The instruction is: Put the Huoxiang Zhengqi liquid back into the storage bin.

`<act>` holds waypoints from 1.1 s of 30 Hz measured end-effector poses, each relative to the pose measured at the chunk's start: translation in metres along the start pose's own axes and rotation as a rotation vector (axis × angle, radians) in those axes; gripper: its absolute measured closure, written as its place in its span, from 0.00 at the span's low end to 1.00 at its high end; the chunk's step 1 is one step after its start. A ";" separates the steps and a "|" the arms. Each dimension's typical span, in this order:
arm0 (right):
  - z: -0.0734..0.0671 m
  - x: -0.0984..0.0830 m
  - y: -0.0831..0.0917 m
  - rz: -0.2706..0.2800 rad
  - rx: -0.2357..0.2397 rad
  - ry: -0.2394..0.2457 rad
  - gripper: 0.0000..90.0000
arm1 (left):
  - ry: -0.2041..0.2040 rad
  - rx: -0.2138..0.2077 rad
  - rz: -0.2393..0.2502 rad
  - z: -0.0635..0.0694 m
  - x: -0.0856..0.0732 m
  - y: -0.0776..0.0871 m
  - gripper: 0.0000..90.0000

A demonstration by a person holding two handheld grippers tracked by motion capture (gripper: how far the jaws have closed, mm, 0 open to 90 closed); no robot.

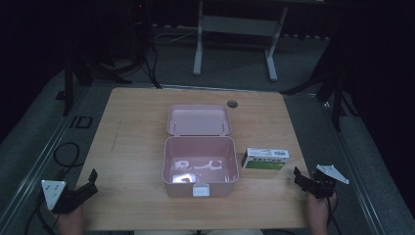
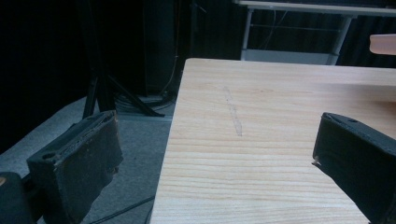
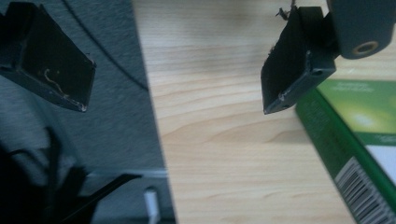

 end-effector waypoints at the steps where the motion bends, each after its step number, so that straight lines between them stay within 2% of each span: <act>1: 0.000 -0.001 -0.002 -0.023 0.022 -0.005 0.11 | -0.001 -0.001 -0.001 0.000 0.000 0.000 0.01; 6: -0.003 -0.002 -0.005 -0.053 0.037 0.008 0.11 | 0.008 -0.004 -0.004 0.000 0.000 0.000 0.01; 9: -0.006 -0.003 -0.007 -0.074 0.030 0.042 0.11 | 0.014 -0.007 -0.005 0.000 0.000 0.000 0.01; 16: -0.008 -0.005 -0.010 -0.127 0.079 0.031 0.11 | 0.021 -0.006 -0.010 -0.001 0.000 0.001 0.01; 17: -0.009 -0.005 -0.009 -0.165 0.103 0.028 0.11 | 0.024 -0.006 -0.010 -0.001 0.000 0.001 0.01; 20: -0.011 -0.006 -0.006 -0.204 0.135 0.000 0.11 | 0.022 -0.006 -0.015 -0.001 0.000 0.001 0.01; 24: -0.017 -0.005 -0.002 -0.262 0.128 0.040 0.11 | 0.023 -0.007 -0.015 -0.001 0.000 0.001 0.01; 28: -0.024 -0.006 0.000 -0.328 0.179 0.065 0.11 | 0.025 -0.008 -0.016 -0.001 0.000 0.001 0.01; 33: -0.025 -0.004 0.003 -0.391 0.214 0.047 0.11 | 0.027 -0.011 -0.019 -0.001 0.000 0.001 0.01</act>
Point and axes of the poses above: each handheld gripper's, and its own axes: y roughly backward along the jaws, x roughly out of its top, z roughly to its right, the point moved 7 cm from there along -y, roughly forward along the jaws, and after that the axes turned 13 degrees about x, right-handed, at the moved point
